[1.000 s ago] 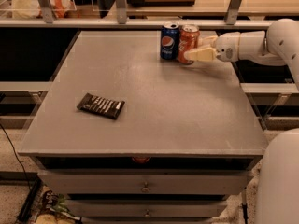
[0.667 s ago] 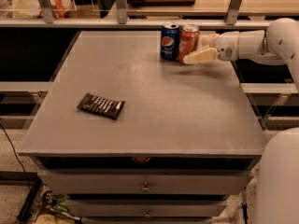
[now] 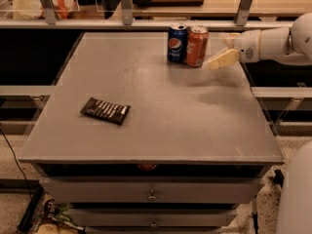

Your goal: Move coke can near pepsi can

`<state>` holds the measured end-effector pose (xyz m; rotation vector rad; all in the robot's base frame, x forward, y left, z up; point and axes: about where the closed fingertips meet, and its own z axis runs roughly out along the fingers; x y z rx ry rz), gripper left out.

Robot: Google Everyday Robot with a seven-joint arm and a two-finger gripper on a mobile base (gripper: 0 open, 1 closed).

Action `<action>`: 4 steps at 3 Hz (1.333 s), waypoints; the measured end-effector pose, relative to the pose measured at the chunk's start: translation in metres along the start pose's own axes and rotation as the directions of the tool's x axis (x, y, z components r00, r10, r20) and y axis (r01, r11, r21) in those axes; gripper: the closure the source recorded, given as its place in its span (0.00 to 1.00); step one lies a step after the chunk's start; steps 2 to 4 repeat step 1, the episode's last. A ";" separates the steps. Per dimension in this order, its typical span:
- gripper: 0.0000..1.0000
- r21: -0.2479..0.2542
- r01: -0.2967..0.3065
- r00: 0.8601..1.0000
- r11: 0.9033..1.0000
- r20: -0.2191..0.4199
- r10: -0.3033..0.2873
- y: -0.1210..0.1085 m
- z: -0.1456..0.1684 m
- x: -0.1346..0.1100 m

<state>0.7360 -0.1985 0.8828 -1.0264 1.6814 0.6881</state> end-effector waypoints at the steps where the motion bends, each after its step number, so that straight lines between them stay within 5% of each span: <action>1: 0.00 -0.001 0.001 1.000 1.000 0.000 -0.001 0.001 0.000 -0.001; 4: 0.00 -0.001 0.001 1.000 1.000 0.000 -0.001 0.001 0.000 -0.001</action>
Offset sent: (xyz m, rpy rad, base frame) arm 0.0000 0.0000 0.0000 0.0000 0.0000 0.0000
